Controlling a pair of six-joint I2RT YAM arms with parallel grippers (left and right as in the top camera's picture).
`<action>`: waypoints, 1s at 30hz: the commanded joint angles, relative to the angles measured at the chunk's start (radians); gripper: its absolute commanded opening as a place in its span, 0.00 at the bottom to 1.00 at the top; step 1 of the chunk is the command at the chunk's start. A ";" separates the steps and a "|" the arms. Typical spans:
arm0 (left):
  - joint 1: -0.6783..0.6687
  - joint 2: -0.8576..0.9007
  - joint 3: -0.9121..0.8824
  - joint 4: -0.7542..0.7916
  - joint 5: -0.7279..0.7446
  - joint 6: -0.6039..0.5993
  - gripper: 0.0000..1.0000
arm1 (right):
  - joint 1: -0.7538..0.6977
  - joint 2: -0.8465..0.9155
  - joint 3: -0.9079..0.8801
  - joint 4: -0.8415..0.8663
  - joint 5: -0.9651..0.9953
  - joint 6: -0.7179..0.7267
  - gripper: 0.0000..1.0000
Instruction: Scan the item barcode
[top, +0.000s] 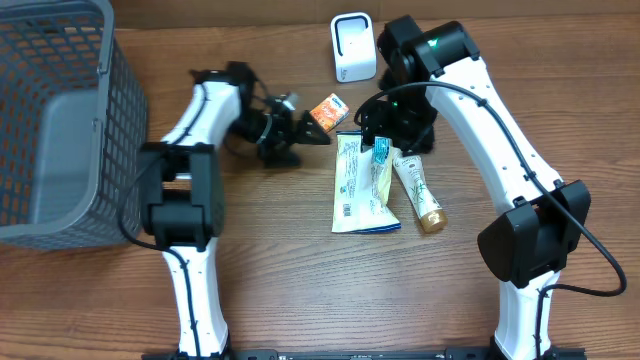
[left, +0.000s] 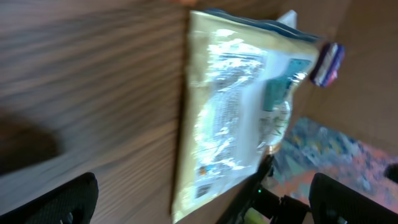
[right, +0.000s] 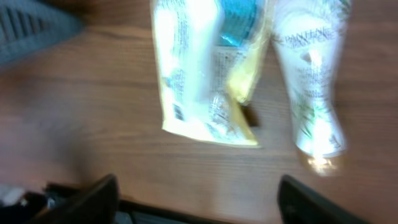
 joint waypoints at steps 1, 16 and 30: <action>0.066 0.016 0.023 -0.024 -0.177 -0.072 1.00 | 0.020 -0.012 -0.037 -0.027 0.079 -0.068 0.98; 0.127 0.016 0.023 -0.079 -0.399 -0.187 1.00 | 0.075 -0.010 -0.512 0.214 0.030 -0.029 1.00; 0.125 0.016 0.023 -0.079 -0.399 -0.187 1.00 | 0.009 -0.010 -0.671 0.586 -0.198 -0.114 0.87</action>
